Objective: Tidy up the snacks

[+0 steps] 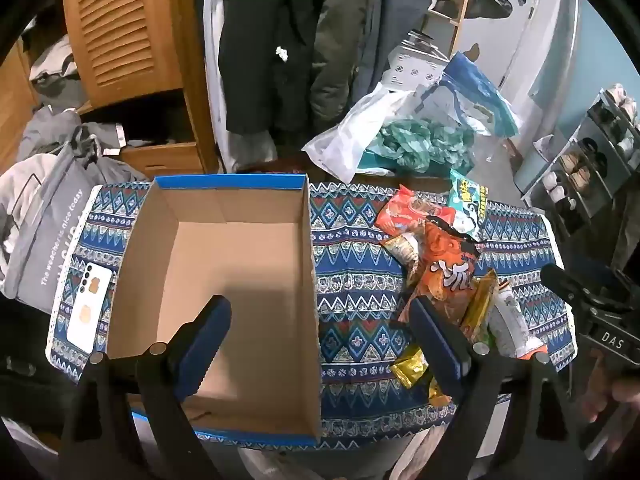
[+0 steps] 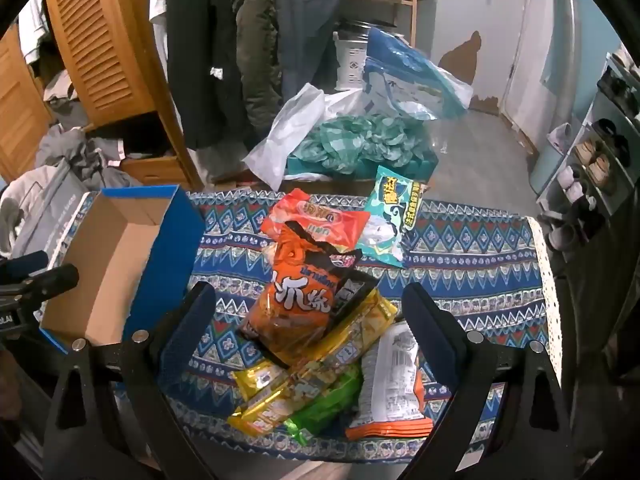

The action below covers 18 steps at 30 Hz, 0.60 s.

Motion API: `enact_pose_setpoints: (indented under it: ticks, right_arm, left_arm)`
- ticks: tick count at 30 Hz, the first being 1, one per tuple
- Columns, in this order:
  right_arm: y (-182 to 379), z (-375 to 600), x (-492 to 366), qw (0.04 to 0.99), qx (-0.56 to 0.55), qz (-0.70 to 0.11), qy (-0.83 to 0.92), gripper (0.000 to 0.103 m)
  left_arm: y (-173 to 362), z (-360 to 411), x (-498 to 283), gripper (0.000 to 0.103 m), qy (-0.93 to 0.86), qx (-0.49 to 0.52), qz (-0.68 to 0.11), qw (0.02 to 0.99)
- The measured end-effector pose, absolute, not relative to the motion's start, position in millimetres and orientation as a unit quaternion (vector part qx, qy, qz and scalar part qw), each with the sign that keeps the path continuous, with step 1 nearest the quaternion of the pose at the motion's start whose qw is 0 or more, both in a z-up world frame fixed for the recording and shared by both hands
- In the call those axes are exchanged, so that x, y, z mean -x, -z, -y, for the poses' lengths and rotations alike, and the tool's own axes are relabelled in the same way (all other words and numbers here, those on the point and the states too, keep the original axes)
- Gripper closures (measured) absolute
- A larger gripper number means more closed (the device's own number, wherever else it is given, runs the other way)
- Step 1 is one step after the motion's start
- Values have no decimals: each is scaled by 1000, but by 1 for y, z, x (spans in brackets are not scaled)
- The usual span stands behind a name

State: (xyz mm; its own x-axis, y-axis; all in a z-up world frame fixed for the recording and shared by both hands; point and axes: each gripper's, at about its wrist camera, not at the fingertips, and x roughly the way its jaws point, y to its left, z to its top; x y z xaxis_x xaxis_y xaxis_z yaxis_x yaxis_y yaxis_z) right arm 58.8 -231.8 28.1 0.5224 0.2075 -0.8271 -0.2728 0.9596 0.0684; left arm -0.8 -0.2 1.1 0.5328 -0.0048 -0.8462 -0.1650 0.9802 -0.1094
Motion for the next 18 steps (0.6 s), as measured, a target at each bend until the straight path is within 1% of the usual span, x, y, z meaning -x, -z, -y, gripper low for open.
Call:
enact_pose_setpoints:
  ticks: [3, 13, 18]
  right_arm:
    - [-27, 231, -59, 871, 38, -470, -137, 11]
    - [-27, 235, -62, 868, 36, -476, -135, 11]
    - [-26, 233, -61, 869, 37, -475, -134, 11]
  left_arm:
    - [-4, -9, 4, 11, -38, 103, -477, 872]
    - [-8, 6, 2, 12, -32, 79, -470, 878]
    - [-7, 7, 3, 14, -31, 77, -470, 879]
